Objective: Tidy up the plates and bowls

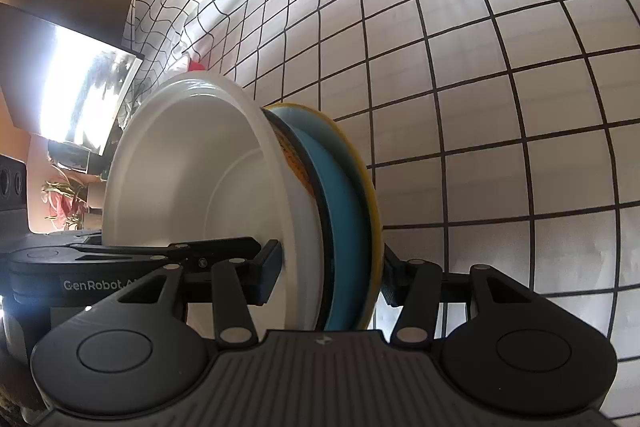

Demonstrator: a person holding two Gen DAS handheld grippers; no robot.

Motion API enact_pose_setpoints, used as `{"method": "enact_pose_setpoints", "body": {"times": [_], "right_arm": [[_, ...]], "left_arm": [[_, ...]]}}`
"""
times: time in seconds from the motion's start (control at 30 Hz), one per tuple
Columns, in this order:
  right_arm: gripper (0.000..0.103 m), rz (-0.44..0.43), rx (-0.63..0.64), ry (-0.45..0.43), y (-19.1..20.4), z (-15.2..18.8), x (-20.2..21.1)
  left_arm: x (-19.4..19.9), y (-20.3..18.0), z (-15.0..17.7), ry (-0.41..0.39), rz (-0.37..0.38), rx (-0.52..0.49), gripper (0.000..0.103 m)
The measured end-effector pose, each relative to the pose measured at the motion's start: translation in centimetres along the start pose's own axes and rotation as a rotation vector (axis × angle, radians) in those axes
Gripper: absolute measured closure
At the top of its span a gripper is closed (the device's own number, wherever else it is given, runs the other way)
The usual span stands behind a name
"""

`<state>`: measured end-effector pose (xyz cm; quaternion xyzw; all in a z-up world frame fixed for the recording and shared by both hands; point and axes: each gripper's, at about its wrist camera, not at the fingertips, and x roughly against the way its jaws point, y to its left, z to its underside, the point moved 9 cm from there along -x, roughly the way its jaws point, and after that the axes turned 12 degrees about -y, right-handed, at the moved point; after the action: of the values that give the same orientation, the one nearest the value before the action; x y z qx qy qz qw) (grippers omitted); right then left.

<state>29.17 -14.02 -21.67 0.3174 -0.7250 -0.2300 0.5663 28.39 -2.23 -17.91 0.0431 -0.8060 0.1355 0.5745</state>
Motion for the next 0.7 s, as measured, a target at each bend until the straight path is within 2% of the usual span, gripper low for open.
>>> {"method": "enact_pose_setpoints", "body": {"times": [0.2,0.37,0.57,0.7], "right_arm": [[0.052,0.013,0.039,-0.024,2.7,-1.2,1.6],[0.050,-0.024,0.081,-0.030,6.9,-2.7,1.0],[0.050,-0.054,0.145,-0.006,12.7,-4.0,-2.4],[0.050,-0.076,0.234,0.009,16.6,-4.4,-5.0]], "left_arm": [[2.4,0.0,-1.2,-0.018,0.030,-0.011,0.046],[5.7,1.9,-3.2,-0.063,0.024,-0.032,0.046],[8.5,7.3,-4.8,-0.106,-0.010,0.024,0.046],[9.8,11.3,-5.2,-0.134,-0.026,0.079,0.046]]}}
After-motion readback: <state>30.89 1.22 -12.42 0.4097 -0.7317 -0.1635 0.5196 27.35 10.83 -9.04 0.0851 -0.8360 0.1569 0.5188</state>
